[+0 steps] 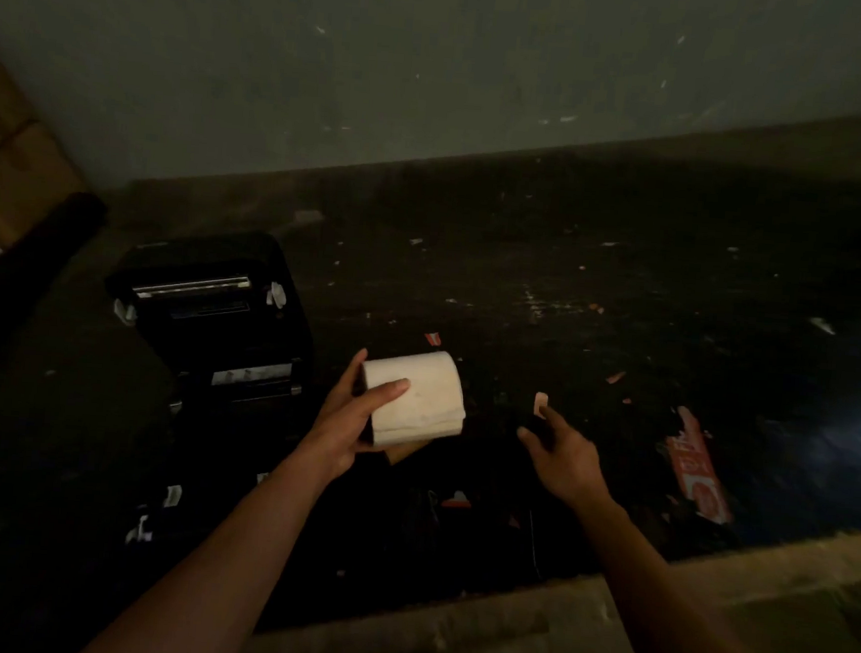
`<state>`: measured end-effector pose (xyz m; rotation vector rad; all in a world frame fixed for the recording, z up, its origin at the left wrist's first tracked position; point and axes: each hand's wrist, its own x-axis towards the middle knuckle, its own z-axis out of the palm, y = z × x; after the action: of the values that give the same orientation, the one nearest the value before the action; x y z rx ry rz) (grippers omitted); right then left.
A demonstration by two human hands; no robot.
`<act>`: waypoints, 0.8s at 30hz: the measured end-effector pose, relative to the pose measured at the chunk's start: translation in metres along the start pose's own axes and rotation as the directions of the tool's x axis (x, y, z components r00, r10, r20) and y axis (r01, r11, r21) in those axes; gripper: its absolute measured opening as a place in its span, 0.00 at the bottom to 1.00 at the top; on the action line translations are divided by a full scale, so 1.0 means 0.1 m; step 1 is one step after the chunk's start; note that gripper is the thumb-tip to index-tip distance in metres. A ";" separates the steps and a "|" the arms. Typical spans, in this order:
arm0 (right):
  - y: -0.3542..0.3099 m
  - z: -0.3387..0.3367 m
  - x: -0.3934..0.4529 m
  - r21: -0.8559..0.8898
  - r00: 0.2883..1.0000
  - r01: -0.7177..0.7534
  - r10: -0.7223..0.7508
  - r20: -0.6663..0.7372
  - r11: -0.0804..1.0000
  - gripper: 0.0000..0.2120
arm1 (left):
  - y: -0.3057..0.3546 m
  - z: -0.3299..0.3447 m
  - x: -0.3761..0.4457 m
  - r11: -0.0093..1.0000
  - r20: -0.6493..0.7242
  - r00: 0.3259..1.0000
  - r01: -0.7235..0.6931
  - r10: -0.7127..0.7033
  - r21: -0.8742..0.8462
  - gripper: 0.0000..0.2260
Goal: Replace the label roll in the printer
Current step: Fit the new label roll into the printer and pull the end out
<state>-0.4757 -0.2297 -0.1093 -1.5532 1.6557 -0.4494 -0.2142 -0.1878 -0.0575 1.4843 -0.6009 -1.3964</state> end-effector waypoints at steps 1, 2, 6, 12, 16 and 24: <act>0.02 0.06 -0.01 -0.023 1.000 0.012 -0.012 -0.010 1.000 0.28 | 0.00 -0.02 0.00 1.000 -0.003 1.000 -0.001 0.001 0.002 0.53; 0.03 0.12 -0.01 -0.050 0.999 0.032 -0.033 -0.029 0.998 0.27 | -0.01 -0.02 0.00 1.000 -0.004 1.000 -0.001 0.001 0.005 0.53; 0.03 0.29 0.04 -0.068 0.998 0.053 -0.056 -0.040 0.996 0.23 | -0.07 -0.05 -0.03 1.000 -0.012 1.000 -0.010 0.010 0.015 0.51; 0.00 0.38 0.09 -0.004 0.992 0.001 -0.001 -0.124 1.000 0.22 | -0.12 -0.09 -0.06 1.000 0.003 1.000 -0.001 0.001 -0.008 0.51; 0.01 0.39 0.03 0.109 0.973 0.091 -0.065 -0.223 0.990 0.26 | -0.10 -0.11 -0.06 0.999 0.003 0.999 -0.034 0.034 -0.005 0.51; -0.25 0.06 -0.02 0.119 0.878 0.271 -0.195 -0.436 0.955 0.30 | 0.01 -0.15 0.01 0.998 -0.007 0.999 -0.041 0.041 -0.037 0.50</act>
<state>-0.4547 -0.2305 -0.0940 -1.6046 1.6858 -1.0999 -0.1992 -0.1842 -0.0589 1.4388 -0.5951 -1.3637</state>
